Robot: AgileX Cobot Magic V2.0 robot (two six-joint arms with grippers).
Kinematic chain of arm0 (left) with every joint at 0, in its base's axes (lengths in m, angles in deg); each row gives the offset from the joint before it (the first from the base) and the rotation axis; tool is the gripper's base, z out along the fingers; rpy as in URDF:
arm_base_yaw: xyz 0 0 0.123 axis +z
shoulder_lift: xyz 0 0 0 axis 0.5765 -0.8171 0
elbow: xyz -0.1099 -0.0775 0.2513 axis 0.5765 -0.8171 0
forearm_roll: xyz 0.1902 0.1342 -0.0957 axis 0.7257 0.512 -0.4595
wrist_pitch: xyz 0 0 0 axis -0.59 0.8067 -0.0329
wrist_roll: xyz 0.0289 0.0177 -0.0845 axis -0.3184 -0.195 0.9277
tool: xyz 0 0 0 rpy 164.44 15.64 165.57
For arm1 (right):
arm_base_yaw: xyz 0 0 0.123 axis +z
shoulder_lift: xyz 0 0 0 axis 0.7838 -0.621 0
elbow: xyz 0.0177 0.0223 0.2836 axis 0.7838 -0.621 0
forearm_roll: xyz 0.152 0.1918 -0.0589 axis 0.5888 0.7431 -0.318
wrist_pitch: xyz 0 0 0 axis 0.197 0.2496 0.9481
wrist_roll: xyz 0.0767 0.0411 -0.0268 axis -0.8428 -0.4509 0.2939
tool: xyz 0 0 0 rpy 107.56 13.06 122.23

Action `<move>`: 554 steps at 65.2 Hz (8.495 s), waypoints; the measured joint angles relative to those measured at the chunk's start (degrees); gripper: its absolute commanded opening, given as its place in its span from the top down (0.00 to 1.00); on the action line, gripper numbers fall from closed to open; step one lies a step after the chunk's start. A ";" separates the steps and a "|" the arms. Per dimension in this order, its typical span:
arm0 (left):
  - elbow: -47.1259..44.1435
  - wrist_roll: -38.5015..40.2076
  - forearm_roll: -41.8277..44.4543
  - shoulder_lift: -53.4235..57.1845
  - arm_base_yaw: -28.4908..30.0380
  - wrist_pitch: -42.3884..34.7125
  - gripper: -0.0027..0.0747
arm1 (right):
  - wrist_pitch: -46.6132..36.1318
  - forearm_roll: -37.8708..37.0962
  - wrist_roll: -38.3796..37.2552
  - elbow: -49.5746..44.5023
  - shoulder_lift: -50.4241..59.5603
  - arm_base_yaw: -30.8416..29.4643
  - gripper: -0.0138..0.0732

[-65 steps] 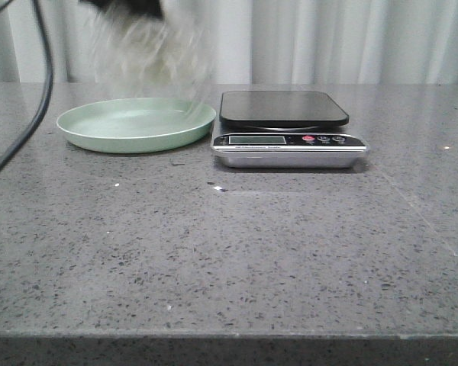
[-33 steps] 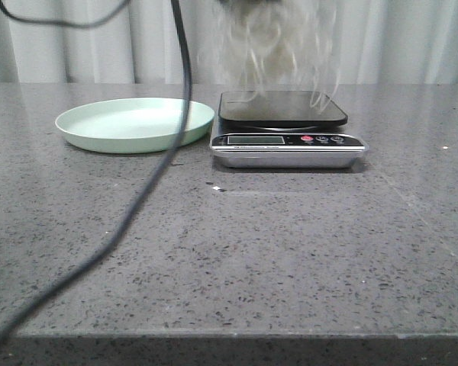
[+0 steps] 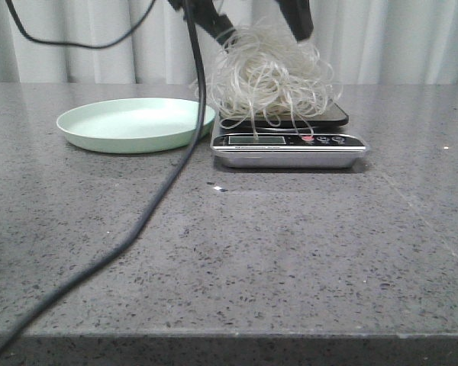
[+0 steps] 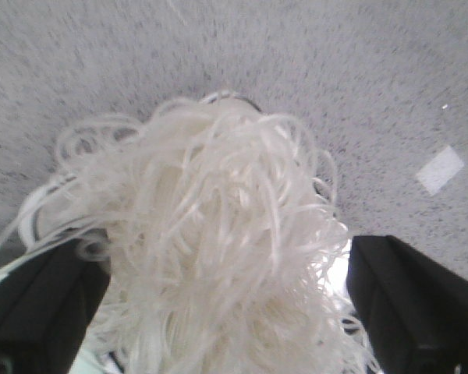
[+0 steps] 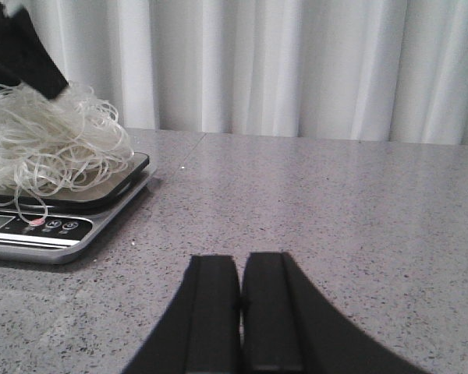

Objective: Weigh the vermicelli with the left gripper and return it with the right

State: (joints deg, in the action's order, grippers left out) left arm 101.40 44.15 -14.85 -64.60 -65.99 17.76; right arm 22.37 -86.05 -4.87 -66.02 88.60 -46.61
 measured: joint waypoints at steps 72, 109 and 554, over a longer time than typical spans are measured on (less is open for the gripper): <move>-75.69 -1.48 10.04 80.82 7.89 -24.66 0.68 | 0.00 0.00 0.00 0.00 0.00 0.00 0.63; -102.63 -1.48 8.38 111.06 7.89 -37.16 0.80 | 0.00 0.00 0.00 0.00 0.00 0.00 0.63; -123.32 -0.44 13.16 118.88 31.80 -52.30 0.80 | 22.13 -0.44 -0.62 24.67 -6.41 24.74 0.62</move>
State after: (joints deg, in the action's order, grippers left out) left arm -21.92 43.71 -1.70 54.28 -34.19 -34.54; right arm 44.50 -86.50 -5.48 -41.35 82.19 -21.87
